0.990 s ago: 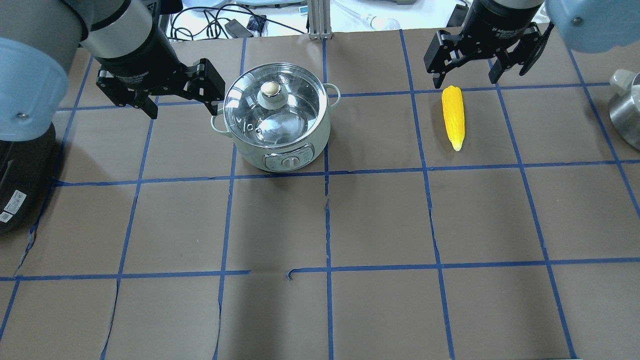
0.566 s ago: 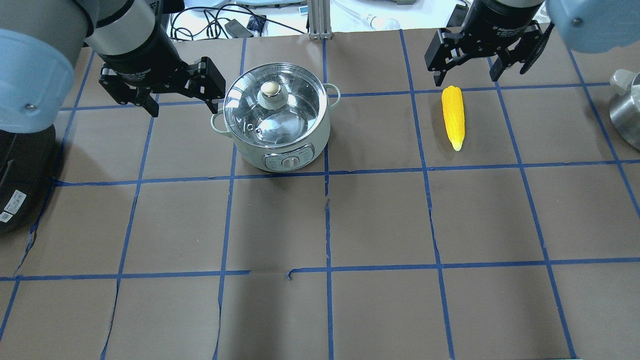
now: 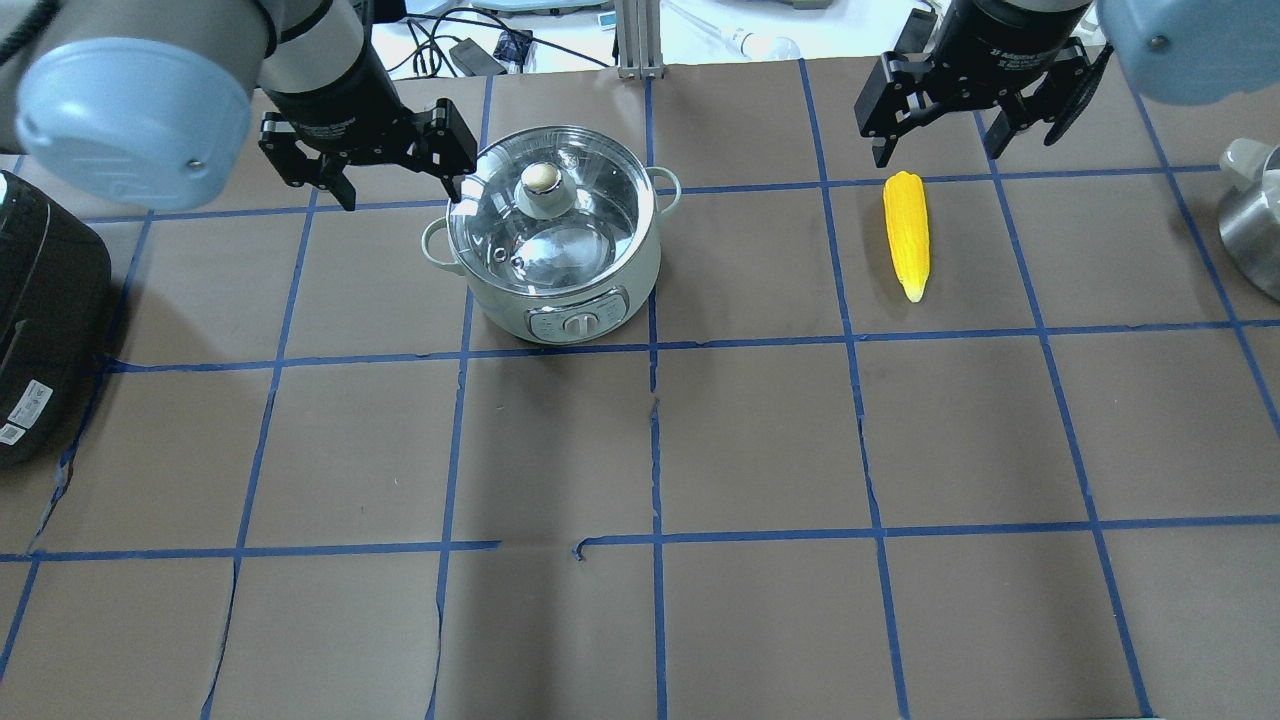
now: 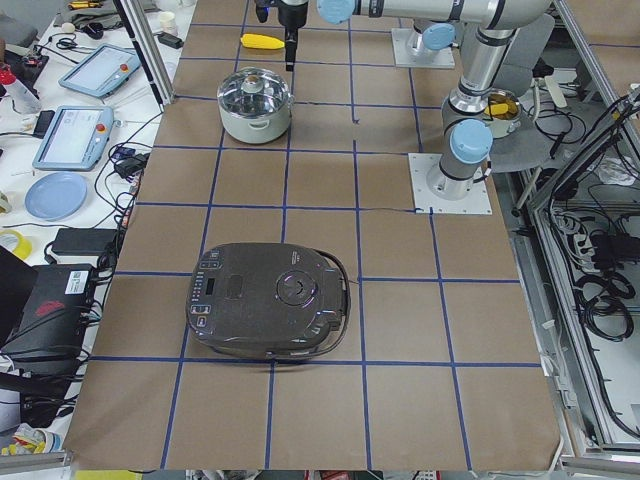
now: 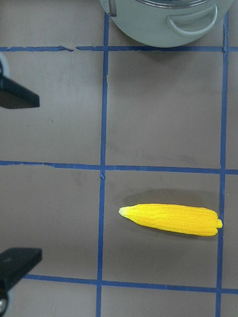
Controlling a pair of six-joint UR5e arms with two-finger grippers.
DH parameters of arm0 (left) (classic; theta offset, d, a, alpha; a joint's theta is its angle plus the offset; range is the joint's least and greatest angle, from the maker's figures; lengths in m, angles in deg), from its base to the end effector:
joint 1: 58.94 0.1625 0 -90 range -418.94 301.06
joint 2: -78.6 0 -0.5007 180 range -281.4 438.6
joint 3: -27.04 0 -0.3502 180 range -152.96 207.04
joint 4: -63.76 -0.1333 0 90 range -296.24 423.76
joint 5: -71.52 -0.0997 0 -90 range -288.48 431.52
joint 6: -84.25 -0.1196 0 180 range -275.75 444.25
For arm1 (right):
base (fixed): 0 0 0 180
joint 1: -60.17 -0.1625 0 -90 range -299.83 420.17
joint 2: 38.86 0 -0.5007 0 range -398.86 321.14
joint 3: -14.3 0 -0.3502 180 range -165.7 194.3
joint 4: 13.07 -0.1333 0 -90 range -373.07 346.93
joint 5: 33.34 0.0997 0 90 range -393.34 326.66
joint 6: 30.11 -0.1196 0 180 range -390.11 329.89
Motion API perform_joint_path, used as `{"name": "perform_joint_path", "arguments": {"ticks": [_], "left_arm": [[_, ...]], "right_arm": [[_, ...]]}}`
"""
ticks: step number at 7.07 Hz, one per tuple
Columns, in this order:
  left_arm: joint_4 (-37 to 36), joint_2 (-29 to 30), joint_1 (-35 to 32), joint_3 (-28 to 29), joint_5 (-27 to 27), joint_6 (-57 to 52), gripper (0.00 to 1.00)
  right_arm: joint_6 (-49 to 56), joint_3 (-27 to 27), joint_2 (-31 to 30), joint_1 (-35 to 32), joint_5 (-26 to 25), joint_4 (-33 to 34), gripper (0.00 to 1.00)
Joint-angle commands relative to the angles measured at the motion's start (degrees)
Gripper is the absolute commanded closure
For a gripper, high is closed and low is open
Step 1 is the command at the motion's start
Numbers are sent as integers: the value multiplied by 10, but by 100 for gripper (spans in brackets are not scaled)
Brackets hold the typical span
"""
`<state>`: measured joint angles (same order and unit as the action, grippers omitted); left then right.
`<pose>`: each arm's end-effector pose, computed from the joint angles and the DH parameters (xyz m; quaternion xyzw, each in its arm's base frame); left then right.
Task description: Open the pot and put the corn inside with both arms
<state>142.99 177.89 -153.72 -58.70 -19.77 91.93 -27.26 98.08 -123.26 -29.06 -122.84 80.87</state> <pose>-0.1752 -0.5281 0.5169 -0.0258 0.9983 -0.0510 0.0057 0.1275 -0.5097 0.5533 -0.0183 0.9990 -0.0399 0.0031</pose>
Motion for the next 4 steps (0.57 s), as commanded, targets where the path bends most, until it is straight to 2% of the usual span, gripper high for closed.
{"name": "perform_joint_path", "arguments": {"ticks": [1, 2, 4], "left_arm": [[-24, 101, -1, 92, 4, 31, 0], [-11, 122, -11, 122, 4, 44, 0], [-37, 163, -44, 126, 6, 97, 0]], "right_arm": [[1, 4, 1, 10, 6, 12, 0], [4, 5, 2, 19, 5, 13, 0], [7, 26, 7, 48, 11, 36, 0]]}}
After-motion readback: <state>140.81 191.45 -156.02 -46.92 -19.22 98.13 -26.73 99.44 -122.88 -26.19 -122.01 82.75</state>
